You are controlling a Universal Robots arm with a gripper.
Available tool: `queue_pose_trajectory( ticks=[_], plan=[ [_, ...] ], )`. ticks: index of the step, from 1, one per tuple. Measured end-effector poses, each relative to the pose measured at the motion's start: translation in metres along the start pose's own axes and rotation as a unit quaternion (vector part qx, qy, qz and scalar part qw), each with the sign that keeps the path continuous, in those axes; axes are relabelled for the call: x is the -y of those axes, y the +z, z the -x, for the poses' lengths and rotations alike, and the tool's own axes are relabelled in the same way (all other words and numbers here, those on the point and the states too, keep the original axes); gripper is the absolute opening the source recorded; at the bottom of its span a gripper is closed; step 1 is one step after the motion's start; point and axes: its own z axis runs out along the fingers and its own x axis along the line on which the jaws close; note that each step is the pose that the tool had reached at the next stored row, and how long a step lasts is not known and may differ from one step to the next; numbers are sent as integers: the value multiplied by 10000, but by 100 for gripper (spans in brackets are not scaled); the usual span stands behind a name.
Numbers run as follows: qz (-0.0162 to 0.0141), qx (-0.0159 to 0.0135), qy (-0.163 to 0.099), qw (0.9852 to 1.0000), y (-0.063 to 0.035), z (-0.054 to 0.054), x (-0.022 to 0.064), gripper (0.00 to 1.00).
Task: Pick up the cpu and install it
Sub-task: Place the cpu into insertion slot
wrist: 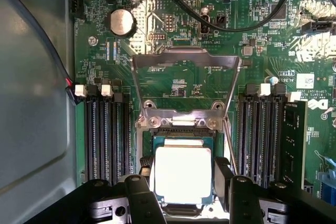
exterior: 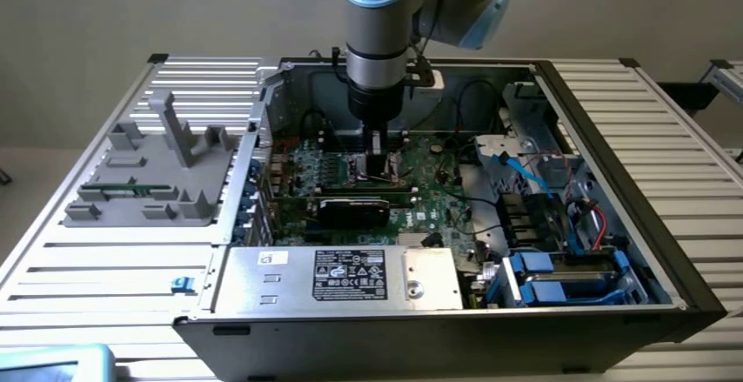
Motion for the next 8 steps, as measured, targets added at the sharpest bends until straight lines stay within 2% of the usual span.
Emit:
queue_pose_trajectory(
  ticks=[6,8],
  plan=[
    [66,-2,-6,10000,17,0,11,54],
    [79,-1,-7,10000,20,1,14,54]
  ],
)
